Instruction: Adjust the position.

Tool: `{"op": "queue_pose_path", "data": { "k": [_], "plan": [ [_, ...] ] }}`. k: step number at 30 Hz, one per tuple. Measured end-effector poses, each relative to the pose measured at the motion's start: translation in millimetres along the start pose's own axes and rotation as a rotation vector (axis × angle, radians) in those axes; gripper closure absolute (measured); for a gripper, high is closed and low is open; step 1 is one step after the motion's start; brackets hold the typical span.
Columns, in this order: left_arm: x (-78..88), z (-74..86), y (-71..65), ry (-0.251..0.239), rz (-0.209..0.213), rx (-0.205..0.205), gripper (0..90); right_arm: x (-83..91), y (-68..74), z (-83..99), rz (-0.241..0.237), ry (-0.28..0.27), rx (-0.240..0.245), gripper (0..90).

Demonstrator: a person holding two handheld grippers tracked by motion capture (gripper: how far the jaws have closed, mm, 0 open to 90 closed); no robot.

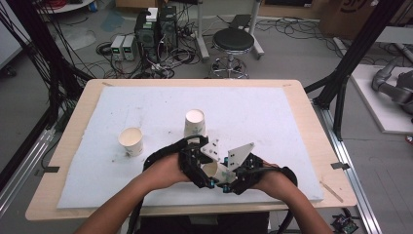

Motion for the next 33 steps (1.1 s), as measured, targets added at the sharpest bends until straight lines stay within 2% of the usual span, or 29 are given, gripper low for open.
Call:
{"op": "queue_pose_path", "data": {
  "k": [4, 10, 14, 20, 24, 27, 30, 33],
  "plan": [
    [3.2, 3.9, 3.8, -0.114, -0.054, -0.018, 18.1, 1.1, -1.9, 2.0, 0.012, 0.003, -0.018, 37.8],
    [12.8, 17.0, 5.7, -0.294, -0.02, 0.002, 18.5, 13.8, -4.8, 9.6, 0.039, -0.038, -0.064, 38.0],
    [18.2, 25.3, 7.6, -0.378, -0.036, 0.026, 18.5, 20.8, -5.2, 16.7, 0.048, -0.069, -0.087, 38.2],
    [26.7, 41.8, 11.5, -0.474, -0.078, 0.087, 18.5, 27.3, -5.0, 28.1, 0.069, -0.132, -0.125, 38.2],
    [30.4, 52.9, 13.9, -0.533, -0.116, 0.133, 18.4, 32.2, -6.0, 35.3, 0.113, -0.192, -0.151, 38.0],
    [32.0, 63.3, 16.4, -0.554, -0.171, 0.158, 18.1, 35.3, -6.9, 41.1, 0.149, -0.233, -0.169, 38.0],
    [32.1, 71.6, 17.0, -0.585, -0.193, 0.189, 18.1, 38.0, -7.2, 46.9, 0.18, -0.274, -0.19, 38.0],
    [32.5, 79.9, 17.1, -0.605, -0.221, 0.195, 18.2, 40.6, -7.1, 52.1, 0.21, -0.313, -0.212, 37.8]
  ]
}}
Point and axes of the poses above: each handheld gripper's, and its own axes: x roughly backward along the jaws, z roughly out of its underside, y roughly to its left, the point moved 2 cm from there along -x, roughly forward along the jaws, and after that the axes turned 2 degrees about x, right-handed, at the moved point
